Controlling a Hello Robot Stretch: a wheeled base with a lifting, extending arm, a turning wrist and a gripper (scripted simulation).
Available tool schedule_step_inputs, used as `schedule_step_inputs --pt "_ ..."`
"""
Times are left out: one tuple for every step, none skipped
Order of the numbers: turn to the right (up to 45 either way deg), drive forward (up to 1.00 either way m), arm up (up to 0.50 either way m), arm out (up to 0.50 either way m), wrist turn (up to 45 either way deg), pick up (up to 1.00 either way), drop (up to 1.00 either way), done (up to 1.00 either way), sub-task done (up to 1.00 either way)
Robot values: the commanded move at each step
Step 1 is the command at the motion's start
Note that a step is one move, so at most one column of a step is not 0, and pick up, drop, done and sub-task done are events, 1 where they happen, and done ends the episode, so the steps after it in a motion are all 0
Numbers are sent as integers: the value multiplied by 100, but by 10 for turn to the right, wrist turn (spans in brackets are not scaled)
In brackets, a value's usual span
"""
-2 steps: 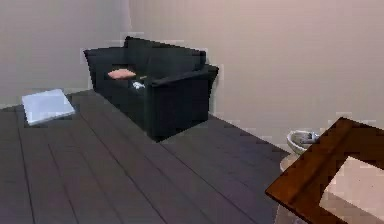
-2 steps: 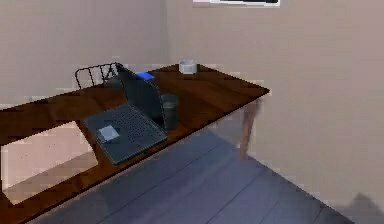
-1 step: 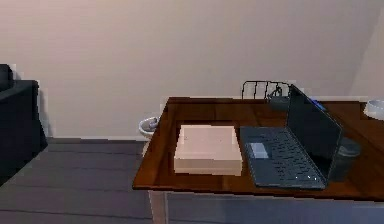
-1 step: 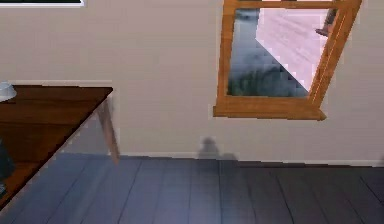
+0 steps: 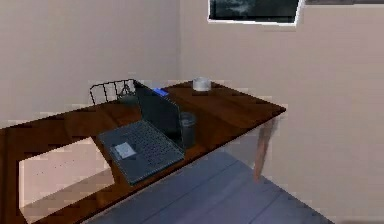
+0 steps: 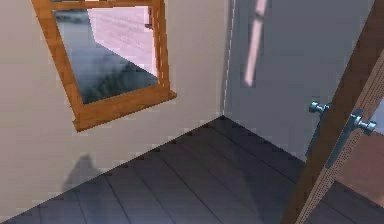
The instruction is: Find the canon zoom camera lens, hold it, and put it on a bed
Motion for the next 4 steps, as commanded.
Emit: schedule_step_inputs --pt "0 35 0 0 0 0 0 0 0" --pt "-450 0 0 0 0 0 0 0 0" --pt "-420 0 0 0 0 0 0 0 0" --pt "0 0 50 0 0 0 0 0 0"
